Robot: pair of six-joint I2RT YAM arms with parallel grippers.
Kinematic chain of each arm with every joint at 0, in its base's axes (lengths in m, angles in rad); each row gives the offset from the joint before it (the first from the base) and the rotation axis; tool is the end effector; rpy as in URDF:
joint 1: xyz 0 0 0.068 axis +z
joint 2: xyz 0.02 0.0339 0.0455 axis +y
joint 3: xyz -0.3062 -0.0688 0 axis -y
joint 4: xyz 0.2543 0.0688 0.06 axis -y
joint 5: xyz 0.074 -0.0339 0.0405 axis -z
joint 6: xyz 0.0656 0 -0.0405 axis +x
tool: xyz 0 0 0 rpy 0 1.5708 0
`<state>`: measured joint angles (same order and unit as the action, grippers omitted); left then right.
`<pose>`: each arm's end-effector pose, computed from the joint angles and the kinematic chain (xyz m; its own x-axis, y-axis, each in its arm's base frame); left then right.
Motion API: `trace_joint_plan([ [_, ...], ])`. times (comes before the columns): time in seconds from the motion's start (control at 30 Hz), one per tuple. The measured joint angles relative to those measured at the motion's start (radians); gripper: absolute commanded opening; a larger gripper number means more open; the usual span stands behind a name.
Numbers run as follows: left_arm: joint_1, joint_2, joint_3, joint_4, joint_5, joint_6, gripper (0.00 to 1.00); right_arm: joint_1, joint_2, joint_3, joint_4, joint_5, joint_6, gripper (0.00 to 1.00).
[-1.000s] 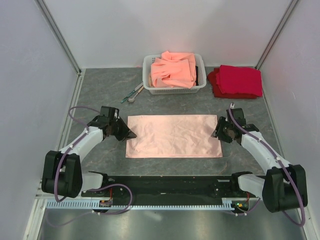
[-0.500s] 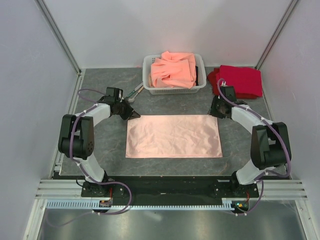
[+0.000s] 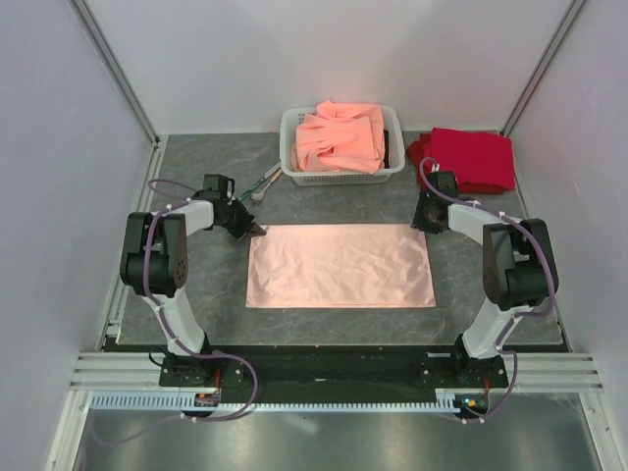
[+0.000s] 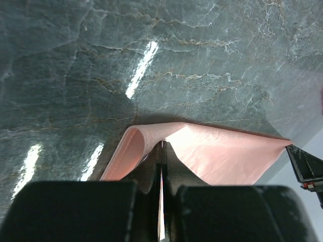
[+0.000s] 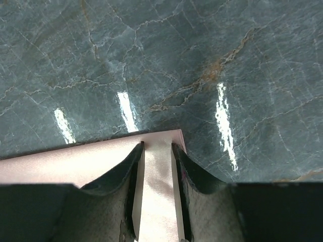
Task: Fold the napkin into a case and place the utensils inside
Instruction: Pick up the rectangle-folded napkin from the center of the board.
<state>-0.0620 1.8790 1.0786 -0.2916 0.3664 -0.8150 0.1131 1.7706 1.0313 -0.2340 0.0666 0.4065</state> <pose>0.3931 -0.0480 0.1445 -0.7696 -0.6330 -0.0846 -0.4920 0.6721 -0.5534 0.3856 0.0394 0.1713 -0.7843 0.3080 -0.5385 0.2555 0.9514 0.1719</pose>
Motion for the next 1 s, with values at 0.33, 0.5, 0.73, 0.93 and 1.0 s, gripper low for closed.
trace_joint_plan([
  [0.33,0.002,-0.042,0.001,-0.031,-0.029,0.031,0.03,0.000,-0.063,-0.004,-0.004,0.056,-0.005,0.53],
  [0.5,0.008,-0.062,0.001,-0.035,-0.045,0.052,0.04,0.009,-0.176,-0.034,0.003,0.033,0.026,0.55],
  [0.73,-0.005,-0.118,-0.043,-0.050,-0.091,0.114,0.26,0.026,-0.203,-0.125,-0.002,-0.041,0.066,0.59],
  [0.93,-0.128,-0.434,-0.123,-0.080,-0.147,0.159,0.30,0.025,-0.296,-0.192,-0.105,0.015,0.088,0.55],
  [1.0,-0.229,-0.542,-0.154,-0.071,-0.162,0.159,0.30,0.025,-0.357,-0.232,-0.122,0.025,0.095,0.52],
])
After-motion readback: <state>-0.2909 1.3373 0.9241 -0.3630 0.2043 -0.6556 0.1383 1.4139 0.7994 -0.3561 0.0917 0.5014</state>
